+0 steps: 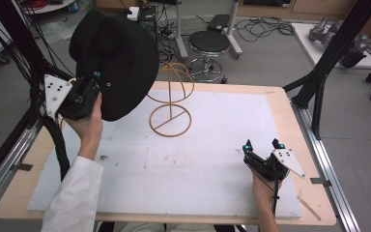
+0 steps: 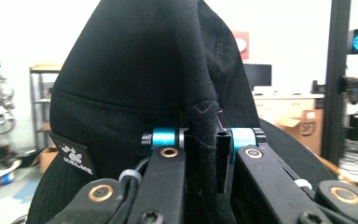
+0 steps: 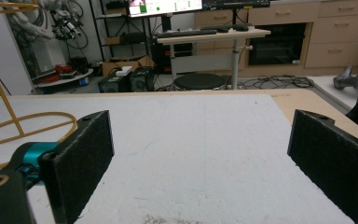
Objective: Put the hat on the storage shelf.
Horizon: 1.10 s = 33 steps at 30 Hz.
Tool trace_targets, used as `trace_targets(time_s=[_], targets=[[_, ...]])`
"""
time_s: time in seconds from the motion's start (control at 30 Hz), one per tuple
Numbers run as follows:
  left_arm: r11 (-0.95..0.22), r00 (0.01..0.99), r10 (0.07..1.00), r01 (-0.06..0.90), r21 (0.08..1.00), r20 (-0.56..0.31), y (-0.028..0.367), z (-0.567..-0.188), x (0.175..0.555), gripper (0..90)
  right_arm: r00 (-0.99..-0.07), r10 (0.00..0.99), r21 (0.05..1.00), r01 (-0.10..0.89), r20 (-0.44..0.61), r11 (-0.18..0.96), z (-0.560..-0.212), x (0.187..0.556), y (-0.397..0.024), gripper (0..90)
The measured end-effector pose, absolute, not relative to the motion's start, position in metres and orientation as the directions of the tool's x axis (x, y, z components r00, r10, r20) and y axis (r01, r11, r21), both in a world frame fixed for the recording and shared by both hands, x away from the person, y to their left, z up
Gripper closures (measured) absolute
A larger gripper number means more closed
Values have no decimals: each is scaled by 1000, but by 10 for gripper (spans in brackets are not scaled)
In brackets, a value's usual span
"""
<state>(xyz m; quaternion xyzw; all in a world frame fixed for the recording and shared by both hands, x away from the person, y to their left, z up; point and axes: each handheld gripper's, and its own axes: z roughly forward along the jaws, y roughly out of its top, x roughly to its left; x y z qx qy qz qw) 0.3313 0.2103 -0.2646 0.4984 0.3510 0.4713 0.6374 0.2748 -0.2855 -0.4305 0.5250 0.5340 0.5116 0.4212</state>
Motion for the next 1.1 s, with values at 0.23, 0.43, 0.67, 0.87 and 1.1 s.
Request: trace_targets(time_s=[0.23, 0.43, 0.67, 0.87, 1.1], targets=[[44, 351, 934, -276, 960, 59, 187, -256, 336, 876, -94, 992, 989, 127, 85, -73, -430, 274, -286, 59], [50, 392, 918, -271, 961, 63, 174, -254, 341, 876, -97, 991, 989, 129, 90, -78, -430, 274, -286, 60], [40, 426, 902, -248, 968, 72, 153, -256, 350, 876, -98, 991, 989, 127, 94, -81, -431, 275, -286, 60], [23, 451, 888, -233, 972, 88, 135, -260, 358, 876, -102, 991, 989, 126, 87, -74, -431, 275, -287, 60], [33, 486, 871, -193, 981, 66, 119, -261, 375, 876, -113, 989, 989, 128, 91, -77, -431, 274, -287, 60]])
